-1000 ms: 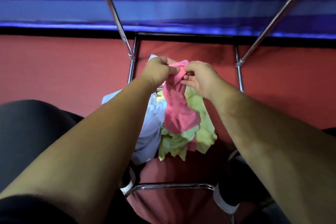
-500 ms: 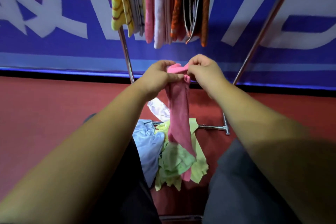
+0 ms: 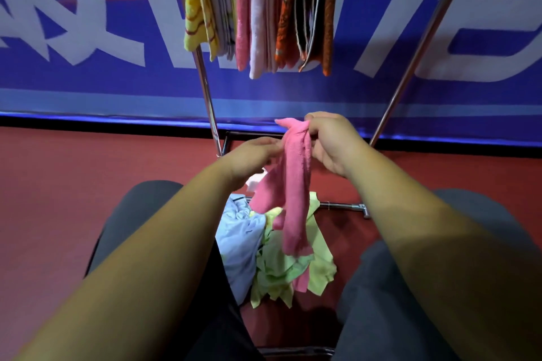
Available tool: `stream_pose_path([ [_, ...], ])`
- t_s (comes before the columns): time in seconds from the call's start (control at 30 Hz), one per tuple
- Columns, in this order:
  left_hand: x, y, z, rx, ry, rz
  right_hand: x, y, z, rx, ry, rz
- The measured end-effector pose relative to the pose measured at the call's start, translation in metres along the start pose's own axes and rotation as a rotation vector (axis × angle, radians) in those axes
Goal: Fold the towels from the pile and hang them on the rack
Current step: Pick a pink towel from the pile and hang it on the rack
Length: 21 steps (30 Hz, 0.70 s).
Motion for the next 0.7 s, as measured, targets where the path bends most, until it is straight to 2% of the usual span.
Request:
stream_pose_path([
  [0.07,0.005,0.000,-0.008,0.028,-0.001,-0.020,0.000,-0.002,0.001,-0.013,0.010,-0.037],
  [0.2,0.013,-0.003,-0.015,-0.033,0.007,-0.071,0.008,-0.001,0.002,-0.113,-0.127,-0.012],
  [0.33,0.020,-0.002,-0.004,-0.142,-0.138,-0.110,0.021,-0.004,0.020,-0.170,-0.250,-0.074],
  [0.47,0.019,-0.008,0.004,-0.147,-0.230,-0.168,0.026,-0.009,0.034,-0.086,-0.148,-0.132],
  [0.6,0.022,-0.009,0.009,-0.196,-0.193,-0.216,0.030,-0.023,0.032,-0.277,-0.025,-0.121],
  [0.7,0.024,-0.012,0.010,-0.216,-0.166,-0.243,0.030,-0.029,0.036,-0.253,-0.068,-0.092],
])
Point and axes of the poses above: each hand's wrist, its own x-axis towards the middle knuckle, its own z-axis out of the back of the hand, y = z × x, the point moved 2 cm from there along x, towards the middle knuckle, and after that the axes turned 5 degrees about y, right-handed, at the moved point
